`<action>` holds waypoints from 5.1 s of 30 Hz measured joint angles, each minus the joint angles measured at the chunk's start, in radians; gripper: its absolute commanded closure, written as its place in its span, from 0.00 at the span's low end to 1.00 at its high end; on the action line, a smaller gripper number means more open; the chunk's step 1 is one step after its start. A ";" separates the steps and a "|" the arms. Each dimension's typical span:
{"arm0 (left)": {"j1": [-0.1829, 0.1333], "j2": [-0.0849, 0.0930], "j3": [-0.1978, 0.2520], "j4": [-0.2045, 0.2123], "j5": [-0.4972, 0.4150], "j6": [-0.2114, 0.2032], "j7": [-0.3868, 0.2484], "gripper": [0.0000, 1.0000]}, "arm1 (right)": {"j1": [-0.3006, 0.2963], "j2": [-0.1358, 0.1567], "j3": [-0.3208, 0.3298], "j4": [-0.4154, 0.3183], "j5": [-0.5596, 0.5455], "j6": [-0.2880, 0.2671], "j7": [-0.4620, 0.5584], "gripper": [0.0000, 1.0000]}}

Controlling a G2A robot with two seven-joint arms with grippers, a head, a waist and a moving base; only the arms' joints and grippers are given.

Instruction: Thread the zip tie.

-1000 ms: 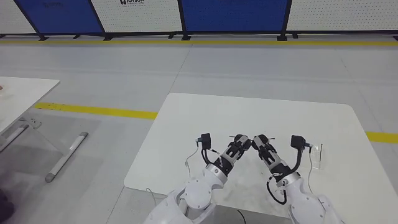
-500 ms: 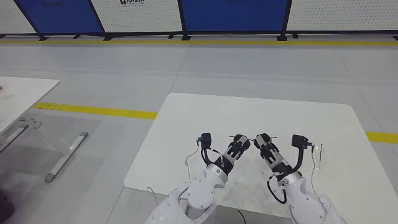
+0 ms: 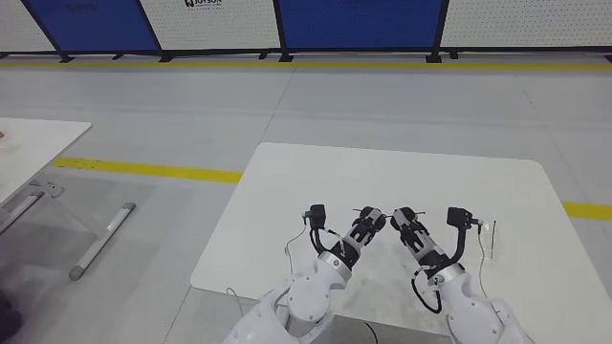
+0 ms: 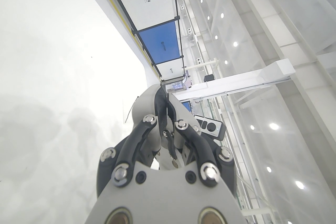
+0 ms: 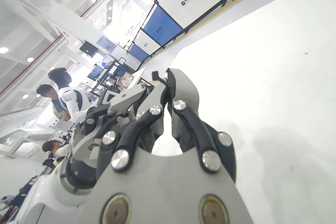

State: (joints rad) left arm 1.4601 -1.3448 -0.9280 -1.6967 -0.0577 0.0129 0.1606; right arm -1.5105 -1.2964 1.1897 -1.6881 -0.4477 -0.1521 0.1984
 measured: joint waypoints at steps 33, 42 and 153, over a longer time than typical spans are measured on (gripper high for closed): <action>-0.014 -0.009 0.032 0.012 0.213 0.112 0.019 0.86 | 0.007 -0.001 -0.017 0.011 -0.072 0.015 -0.039 1.00; -0.021 -0.015 0.028 0.027 0.204 0.119 0.019 0.97 | 0.007 -0.001 -0.017 0.013 -0.081 0.007 -0.040 1.00; -0.013 -0.042 0.016 0.023 0.255 0.111 -0.025 1.00 | -0.017 0.009 0.024 -0.018 -0.086 -0.026 -0.054 1.00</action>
State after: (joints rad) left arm 1.4467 -1.3865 -0.9120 -1.6734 0.1977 0.1240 0.1352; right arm -1.5276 -1.2876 1.2140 -1.7063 -0.5338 -0.1786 0.1446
